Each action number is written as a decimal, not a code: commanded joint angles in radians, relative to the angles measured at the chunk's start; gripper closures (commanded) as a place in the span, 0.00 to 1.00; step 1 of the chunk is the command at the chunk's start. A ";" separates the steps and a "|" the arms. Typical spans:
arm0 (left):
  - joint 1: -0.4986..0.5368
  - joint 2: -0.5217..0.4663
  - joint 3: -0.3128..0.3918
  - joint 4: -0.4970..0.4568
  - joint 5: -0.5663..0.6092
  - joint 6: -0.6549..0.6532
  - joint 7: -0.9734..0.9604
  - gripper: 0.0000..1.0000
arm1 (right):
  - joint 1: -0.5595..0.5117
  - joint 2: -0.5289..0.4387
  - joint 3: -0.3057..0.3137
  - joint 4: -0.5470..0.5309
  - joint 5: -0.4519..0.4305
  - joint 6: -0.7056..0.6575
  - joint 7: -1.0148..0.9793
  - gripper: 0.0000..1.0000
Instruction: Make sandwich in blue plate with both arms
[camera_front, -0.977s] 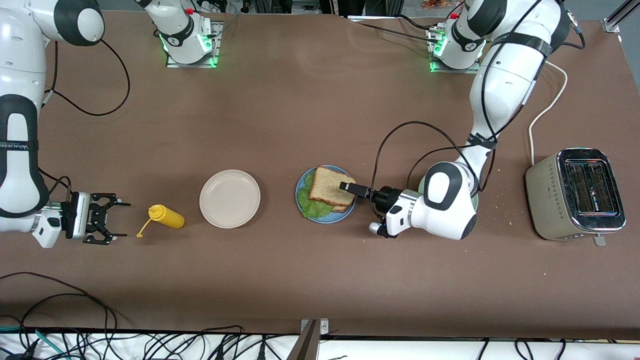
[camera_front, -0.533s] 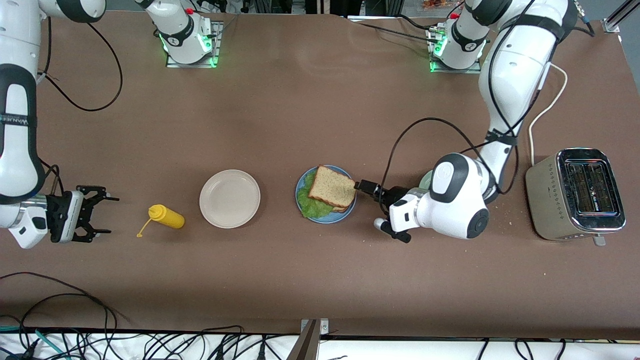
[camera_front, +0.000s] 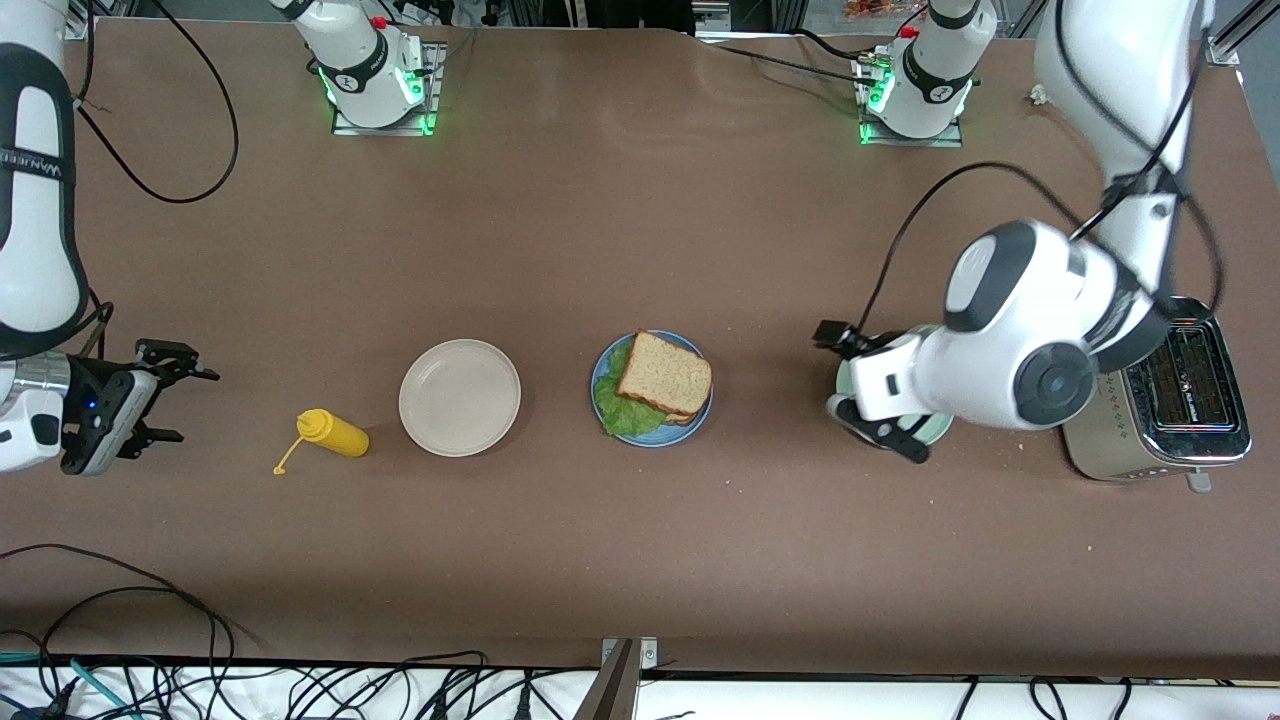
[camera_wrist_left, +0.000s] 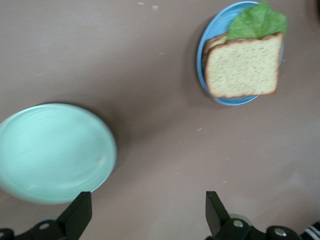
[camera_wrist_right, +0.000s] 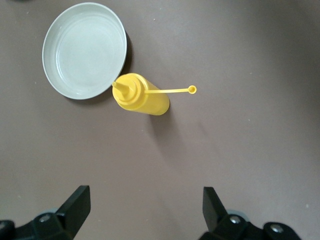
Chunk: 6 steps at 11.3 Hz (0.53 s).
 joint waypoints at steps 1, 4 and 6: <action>0.092 -0.202 0.002 -0.036 0.085 -0.105 -0.025 0.00 | 0.051 -0.131 -0.023 -0.102 -0.074 0.004 0.268 0.00; 0.138 -0.347 0.043 -0.100 0.109 -0.163 -0.027 0.00 | 0.082 -0.188 -0.032 -0.123 -0.114 0.004 0.453 0.00; 0.160 -0.528 0.057 -0.303 0.159 -0.030 -0.028 0.00 | 0.109 -0.235 -0.032 -0.145 -0.121 -0.020 0.624 0.00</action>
